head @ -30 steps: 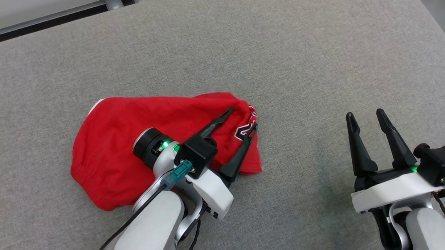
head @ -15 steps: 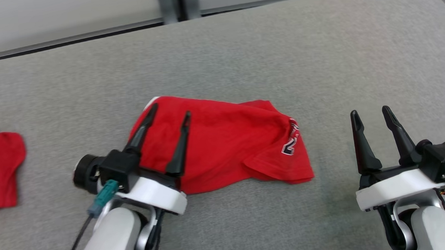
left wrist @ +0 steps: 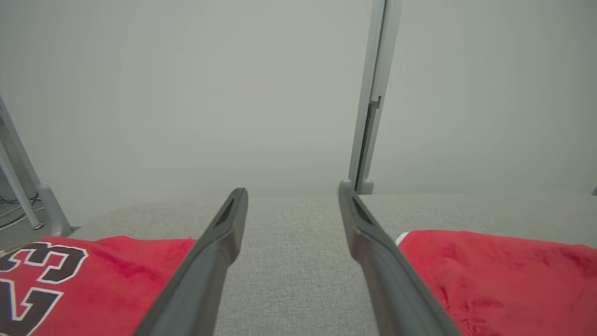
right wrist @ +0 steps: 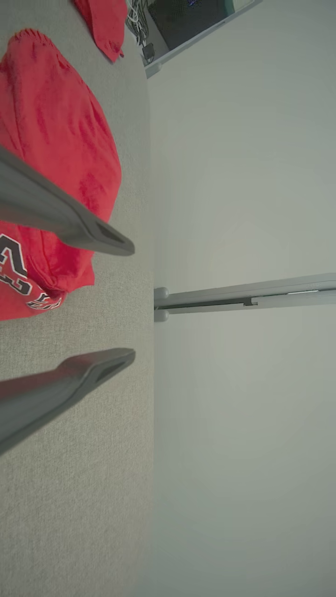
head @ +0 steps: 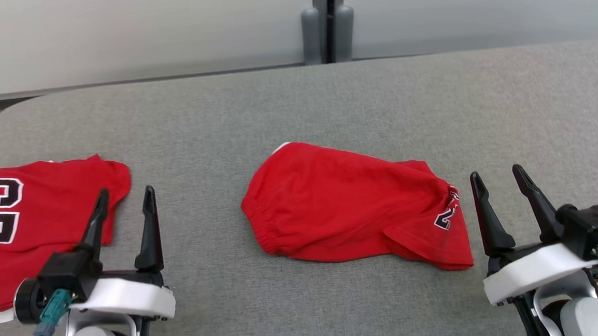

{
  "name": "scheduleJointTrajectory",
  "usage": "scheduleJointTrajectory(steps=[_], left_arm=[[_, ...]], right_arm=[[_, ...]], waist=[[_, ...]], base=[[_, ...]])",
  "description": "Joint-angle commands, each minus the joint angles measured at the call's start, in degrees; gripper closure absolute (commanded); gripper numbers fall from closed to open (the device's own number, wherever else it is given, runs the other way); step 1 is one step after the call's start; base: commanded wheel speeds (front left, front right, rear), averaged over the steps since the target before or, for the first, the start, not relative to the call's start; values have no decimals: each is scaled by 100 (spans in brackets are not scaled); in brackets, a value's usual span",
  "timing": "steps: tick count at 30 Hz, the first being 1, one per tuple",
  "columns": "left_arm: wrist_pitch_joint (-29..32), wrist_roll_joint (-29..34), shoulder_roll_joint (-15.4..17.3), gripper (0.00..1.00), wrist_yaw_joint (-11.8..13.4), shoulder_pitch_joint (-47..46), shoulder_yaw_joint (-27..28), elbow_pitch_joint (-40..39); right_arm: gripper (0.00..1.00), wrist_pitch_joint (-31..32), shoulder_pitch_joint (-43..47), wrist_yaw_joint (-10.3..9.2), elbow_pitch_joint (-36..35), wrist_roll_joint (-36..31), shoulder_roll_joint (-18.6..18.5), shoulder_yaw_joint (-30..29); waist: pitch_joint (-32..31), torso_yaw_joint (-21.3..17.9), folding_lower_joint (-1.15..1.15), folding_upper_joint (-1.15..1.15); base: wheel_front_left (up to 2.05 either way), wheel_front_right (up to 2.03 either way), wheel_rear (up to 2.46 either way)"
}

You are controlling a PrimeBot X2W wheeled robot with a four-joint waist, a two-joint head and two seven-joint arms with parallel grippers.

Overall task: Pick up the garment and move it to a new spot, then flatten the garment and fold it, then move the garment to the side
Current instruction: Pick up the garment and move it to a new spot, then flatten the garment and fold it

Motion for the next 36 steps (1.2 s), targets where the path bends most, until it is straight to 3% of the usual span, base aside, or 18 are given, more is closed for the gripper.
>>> scheduleJointTrajectory(steps=[1,15,36], left_arm=[[-23,-44,21,0,-39,93,9,-37],[51,40,102,0,-96,659,-244,56],[124,-12,178,0,11,675,-304,-25]], right_arm=[[0,40,102,0,-27,-1,-50,-25],[0,272,784,0,-194,-26,-67,-168],[0,379,836,0,-354,-66,-32,-154]], waist=[[-119,102,0,0],[-739,100,0,0],[-724,54,0,0]], base=[[0,0,0],[0,0,0],[0,0,0]])
